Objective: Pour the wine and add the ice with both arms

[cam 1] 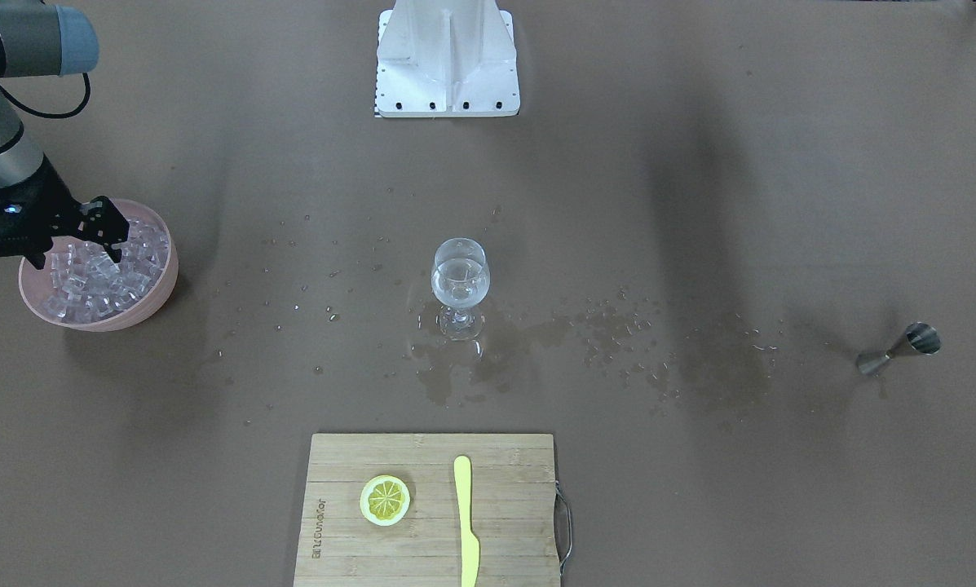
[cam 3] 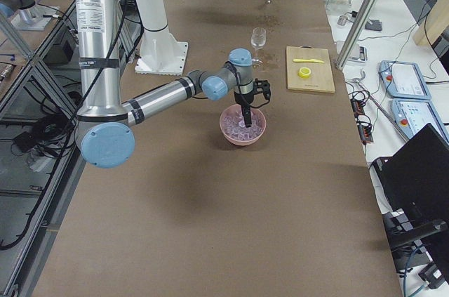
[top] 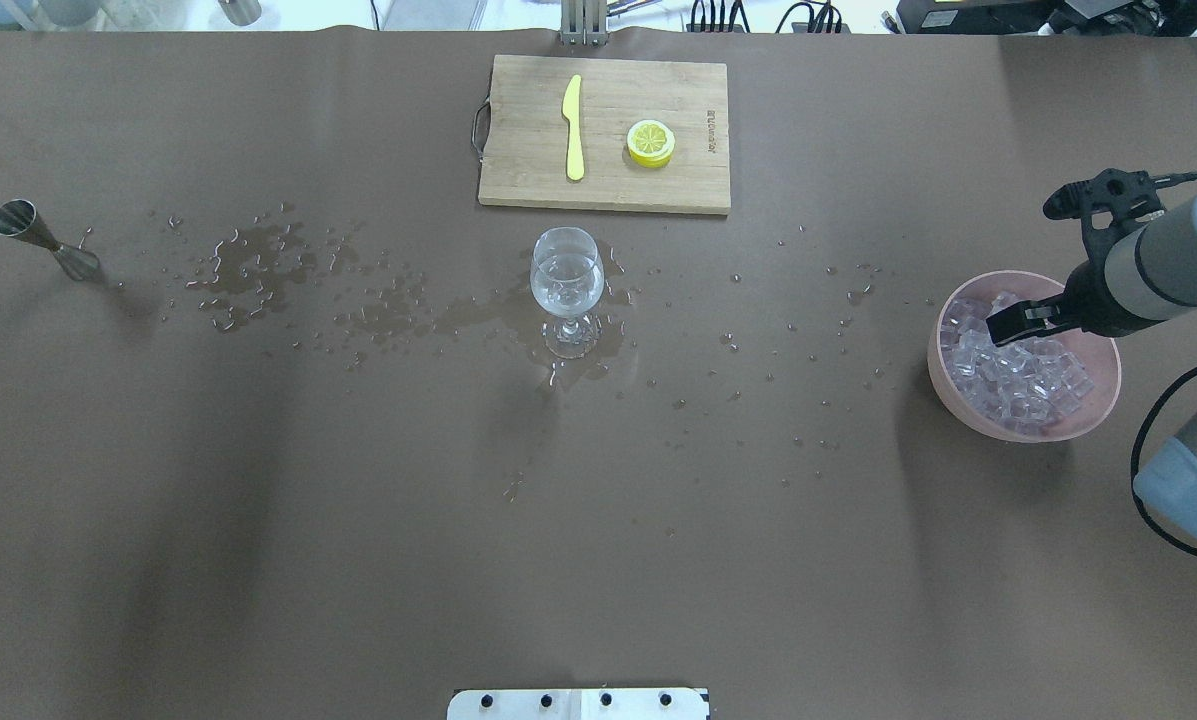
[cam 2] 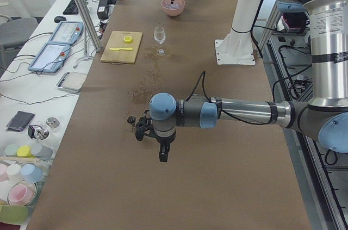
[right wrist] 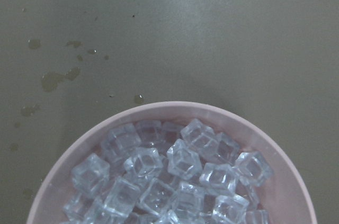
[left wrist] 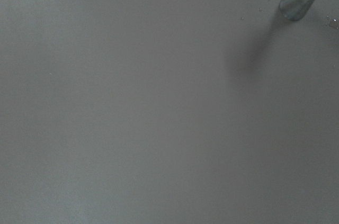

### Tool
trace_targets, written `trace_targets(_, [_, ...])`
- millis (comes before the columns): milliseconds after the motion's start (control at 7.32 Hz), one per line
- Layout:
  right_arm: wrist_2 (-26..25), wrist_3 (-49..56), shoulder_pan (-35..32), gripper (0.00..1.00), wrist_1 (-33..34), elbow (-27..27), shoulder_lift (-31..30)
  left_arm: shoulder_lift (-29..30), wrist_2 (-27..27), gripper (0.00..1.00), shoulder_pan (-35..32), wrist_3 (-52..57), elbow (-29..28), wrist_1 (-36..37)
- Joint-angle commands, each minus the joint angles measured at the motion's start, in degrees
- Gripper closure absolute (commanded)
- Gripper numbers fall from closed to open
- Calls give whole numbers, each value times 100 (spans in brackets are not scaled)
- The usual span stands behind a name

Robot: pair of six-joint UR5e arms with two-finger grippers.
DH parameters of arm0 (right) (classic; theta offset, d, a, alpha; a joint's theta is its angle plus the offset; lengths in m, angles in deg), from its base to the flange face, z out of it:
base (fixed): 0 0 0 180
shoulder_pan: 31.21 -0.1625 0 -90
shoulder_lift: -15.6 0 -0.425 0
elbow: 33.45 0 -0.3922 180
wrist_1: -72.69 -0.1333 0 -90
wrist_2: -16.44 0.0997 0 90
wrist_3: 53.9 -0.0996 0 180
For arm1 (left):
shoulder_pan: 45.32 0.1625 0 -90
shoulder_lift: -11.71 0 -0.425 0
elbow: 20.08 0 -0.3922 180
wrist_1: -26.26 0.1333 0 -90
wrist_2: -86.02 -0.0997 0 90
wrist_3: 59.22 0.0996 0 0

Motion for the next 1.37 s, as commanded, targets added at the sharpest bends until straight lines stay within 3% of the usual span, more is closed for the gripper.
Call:
trace_targets(0, [-229,-13,271,4,3,-3,-17,-7,0,2,-4,0,2,-53])
trace_targets(137, [-404,-13,385,19,12,-21,-34,-16,0,2,-4,0,-7,-88])
trace_targets(273, [-406,-5,387,44,12,-3,-113,-16,0,2,-4,0,-16,-132])
trace_targets(410, [-406,13,404,52,3,-3,-148,-16,0,2,-4,0,-16,-132])
trace_targets(1230, [-415,74,510,50,20,-56,-96,-16,0,2,-4,0,-24,-132])
